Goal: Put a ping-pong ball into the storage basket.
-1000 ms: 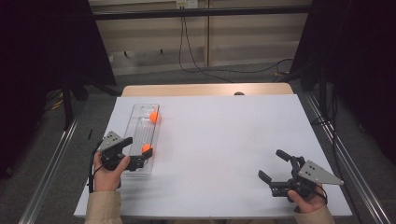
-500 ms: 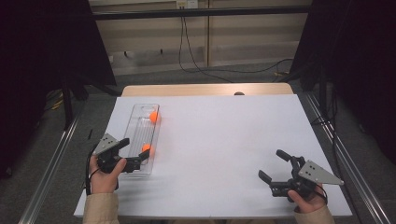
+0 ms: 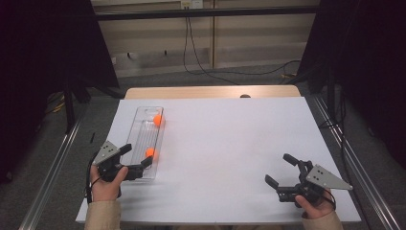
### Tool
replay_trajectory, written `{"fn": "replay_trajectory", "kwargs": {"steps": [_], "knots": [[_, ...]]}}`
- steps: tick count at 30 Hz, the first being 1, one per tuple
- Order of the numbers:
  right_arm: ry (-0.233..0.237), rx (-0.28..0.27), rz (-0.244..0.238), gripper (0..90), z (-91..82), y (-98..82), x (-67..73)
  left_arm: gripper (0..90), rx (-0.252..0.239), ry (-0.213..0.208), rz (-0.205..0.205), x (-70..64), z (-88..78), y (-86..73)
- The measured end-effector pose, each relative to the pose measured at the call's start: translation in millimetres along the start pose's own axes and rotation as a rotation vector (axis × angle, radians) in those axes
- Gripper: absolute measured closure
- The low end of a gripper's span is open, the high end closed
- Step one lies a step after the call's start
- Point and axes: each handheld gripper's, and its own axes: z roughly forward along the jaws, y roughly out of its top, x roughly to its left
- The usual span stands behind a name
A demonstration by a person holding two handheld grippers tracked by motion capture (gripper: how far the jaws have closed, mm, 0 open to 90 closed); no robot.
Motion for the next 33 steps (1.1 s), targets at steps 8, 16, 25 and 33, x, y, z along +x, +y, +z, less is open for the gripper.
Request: {"fn": "replay_trajectory", "kwargs": {"steps": [8, 16, 25, 33], "knots": [[0.001, 0.002, -0.001, 2.6, 0.0, -0.1, 0.0, 4.2, -0.005, -0.003, 0.001, -1.3, 0.7, -5.5], [0.002, 0.001, -0.003, 2.6, -0.1, 0.0, 0.0, 4.0, -0.006, -0.002, 0.008, -1.3, -0.3, -8.5], [0.004, 0.001, -0.003, 2.6, 0.0, 0.0, 0.1, 4.0, -0.014, -0.001, 0.012, -2.1, -0.1, -11.0], [0.004, 0.001, -0.004, 2.6, 0.0, 0.1, 0.2, 3.9, -0.019, 0.001, 0.007, -1.4, -0.7, -13.5]]}}
